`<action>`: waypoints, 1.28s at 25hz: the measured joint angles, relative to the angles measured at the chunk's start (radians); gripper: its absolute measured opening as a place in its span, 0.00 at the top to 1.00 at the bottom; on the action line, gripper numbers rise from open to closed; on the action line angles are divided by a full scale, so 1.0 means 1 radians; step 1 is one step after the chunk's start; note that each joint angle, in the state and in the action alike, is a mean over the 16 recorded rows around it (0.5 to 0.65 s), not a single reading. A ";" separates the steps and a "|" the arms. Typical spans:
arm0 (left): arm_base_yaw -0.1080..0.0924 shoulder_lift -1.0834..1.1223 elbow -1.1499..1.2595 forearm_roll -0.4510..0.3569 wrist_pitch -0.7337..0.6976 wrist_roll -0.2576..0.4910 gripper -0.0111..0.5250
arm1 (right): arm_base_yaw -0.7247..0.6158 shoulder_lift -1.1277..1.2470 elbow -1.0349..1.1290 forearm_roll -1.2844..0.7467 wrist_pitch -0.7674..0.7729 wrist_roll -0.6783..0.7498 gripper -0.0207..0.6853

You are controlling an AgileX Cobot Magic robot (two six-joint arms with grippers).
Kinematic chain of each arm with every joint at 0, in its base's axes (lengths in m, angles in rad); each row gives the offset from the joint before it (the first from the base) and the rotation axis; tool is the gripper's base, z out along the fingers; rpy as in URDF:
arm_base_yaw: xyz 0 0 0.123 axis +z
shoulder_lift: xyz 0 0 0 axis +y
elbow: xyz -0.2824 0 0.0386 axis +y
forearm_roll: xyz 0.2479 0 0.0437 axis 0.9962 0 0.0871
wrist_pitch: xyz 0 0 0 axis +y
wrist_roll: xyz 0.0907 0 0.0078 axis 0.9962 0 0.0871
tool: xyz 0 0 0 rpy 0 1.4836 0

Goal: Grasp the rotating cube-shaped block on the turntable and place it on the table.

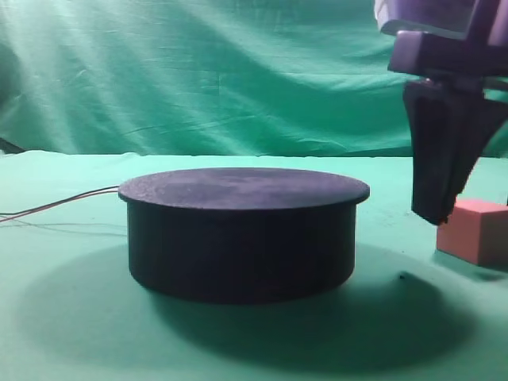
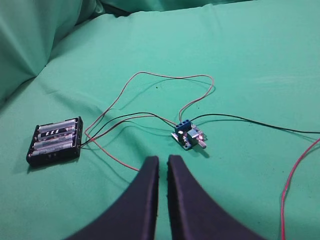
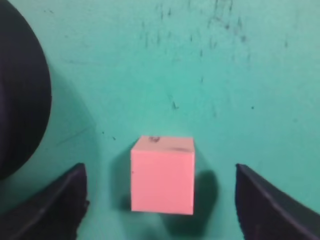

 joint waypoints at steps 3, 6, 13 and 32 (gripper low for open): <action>0.000 0.000 0.000 0.000 0.000 0.000 0.98 | 0.000 -0.120 -0.007 -0.014 0.075 0.016 0.74; 0.000 0.000 0.000 0.000 0.000 0.000 0.98 | 0.000 -0.248 0.005 -0.026 0.137 0.033 0.87; 0.000 0.000 0.000 0.000 0.000 0.000 0.98 | 0.000 -0.506 0.063 -0.035 0.204 0.068 0.97; 0.000 0.000 0.000 0.000 0.000 0.000 0.98 | -0.113 -0.804 0.295 -0.082 -0.180 -0.145 0.97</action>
